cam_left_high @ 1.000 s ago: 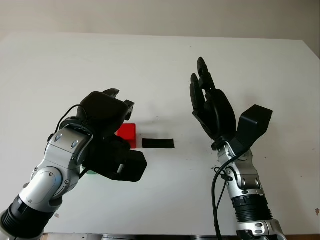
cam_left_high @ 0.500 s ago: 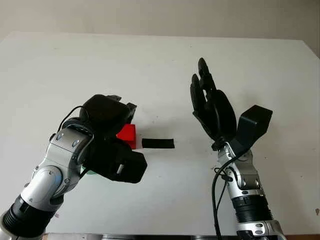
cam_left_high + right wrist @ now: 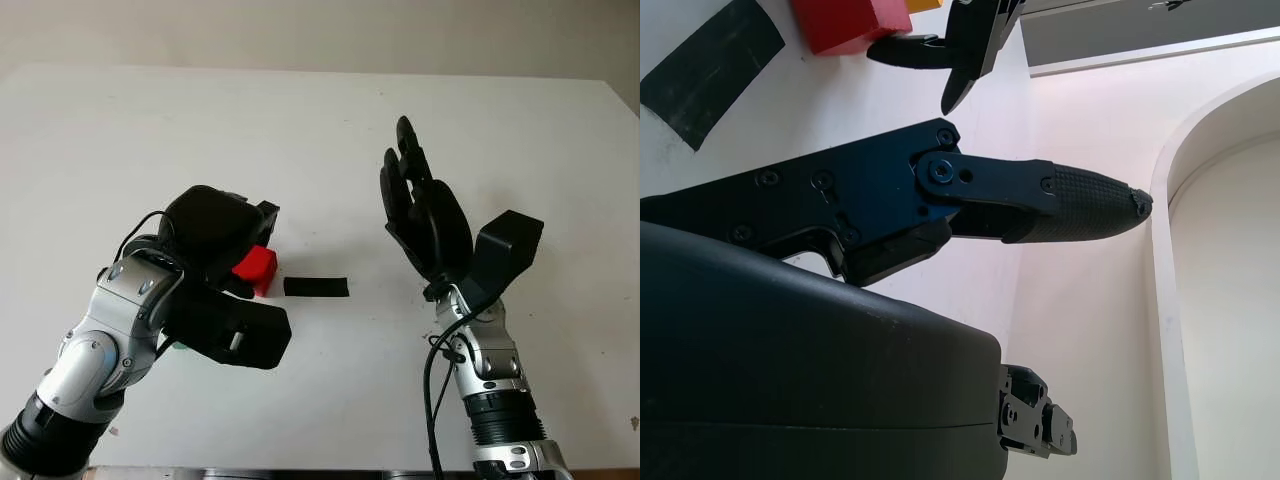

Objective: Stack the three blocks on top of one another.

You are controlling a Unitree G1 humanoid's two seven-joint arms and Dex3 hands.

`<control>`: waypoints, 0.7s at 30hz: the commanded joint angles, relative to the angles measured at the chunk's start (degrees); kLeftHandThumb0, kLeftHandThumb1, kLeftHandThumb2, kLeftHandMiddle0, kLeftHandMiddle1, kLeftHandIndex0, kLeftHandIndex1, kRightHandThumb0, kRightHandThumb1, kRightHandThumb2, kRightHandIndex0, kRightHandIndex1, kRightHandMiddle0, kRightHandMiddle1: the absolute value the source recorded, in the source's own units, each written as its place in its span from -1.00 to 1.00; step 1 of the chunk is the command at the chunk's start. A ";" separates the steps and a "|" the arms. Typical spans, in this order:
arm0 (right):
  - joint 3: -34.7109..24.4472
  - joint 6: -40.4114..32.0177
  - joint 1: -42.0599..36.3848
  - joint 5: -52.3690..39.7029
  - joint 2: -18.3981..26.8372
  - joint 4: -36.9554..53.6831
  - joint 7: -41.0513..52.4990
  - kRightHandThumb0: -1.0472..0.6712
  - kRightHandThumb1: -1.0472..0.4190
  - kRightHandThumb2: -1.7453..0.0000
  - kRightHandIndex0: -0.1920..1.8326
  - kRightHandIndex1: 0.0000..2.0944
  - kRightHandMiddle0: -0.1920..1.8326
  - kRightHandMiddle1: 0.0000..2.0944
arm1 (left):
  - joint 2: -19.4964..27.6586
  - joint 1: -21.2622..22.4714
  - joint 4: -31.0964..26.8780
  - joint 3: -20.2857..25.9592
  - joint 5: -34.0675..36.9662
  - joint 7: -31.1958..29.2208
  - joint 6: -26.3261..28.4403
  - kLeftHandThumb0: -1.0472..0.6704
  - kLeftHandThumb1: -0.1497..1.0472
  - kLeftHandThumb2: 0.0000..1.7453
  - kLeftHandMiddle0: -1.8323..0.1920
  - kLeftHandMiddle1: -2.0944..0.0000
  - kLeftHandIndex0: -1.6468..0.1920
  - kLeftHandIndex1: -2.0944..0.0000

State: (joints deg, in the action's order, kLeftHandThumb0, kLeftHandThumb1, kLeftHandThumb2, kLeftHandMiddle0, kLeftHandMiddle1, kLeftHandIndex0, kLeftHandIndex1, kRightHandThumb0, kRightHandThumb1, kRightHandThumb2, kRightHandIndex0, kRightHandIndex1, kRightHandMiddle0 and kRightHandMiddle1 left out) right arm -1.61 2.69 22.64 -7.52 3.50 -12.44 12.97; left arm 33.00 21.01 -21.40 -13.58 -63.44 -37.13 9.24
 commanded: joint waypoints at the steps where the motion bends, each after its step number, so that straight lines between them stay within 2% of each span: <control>1: 0.05 0.19 -0.45 -0.24 -0.02 0.92 0.18 -0.68 -1.00 0.43 -1.00 -1.00 -1.00 -1.00 | -1.33 -0.08 -0.58 1.22 1.26 1.20 0.63 -0.13 0.87 -0.94 0.34 0.94 0.32 -0.11; 5: 0.07 0.48 -0.55 -0.28 -0.16 0.89 0.32 -0.66 -1.00 0.42 -1.00 -1.00 -1.00 -1.00 | -2.84 0.38 -1.26 2.37 4.12 0.83 2.15 -0.11 0.89 -0.93 0.33 0.94 0.31 -0.06; 10: 0.11 0.59 -0.75 -0.42 -0.51 0.72 0.41 -0.65 -1.00 0.42 -1.00 -1.00 -1.00 -1.00 | -4.86 1.92 -3.01 2.71 6.11 -2.41 6.29 -0.11 0.95 -0.93 0.34 0.95 0.39 -0.16; 18: 0.12 0.09 -0.68 -0.58 -1.22 0.70 0.19 -0.63 -1.00 0.42 -1.00 -1.00 -1.00 -1.00 | -7.40 2.69 -4.94 2.09 6.94 -3.31 9.41 -0.13 0.97 -0.94 0.33 0.95 0.42 -0.39; 21: 0.15 0.04 -0.61 -0.49 -1.36 0.69 0.02 -0.62 -1.00 0.43 -1.00 -1.00 -1.00 -1.00 | -7.84 2.99 -5.11 1.50 7.03 -3.85 9.72 -0.14 0.94 -0.94 0.33 0.95 0.40 -0.37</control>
State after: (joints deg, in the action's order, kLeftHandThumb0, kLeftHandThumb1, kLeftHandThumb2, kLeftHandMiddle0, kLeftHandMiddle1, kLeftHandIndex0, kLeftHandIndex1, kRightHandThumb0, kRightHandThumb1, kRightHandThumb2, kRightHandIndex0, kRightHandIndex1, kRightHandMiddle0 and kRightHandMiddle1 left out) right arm -1.51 2.70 22.41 -7.77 2.22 -12.44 13.13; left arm 25.59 22.97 -25.40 -11.53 -56.57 -40.70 18.78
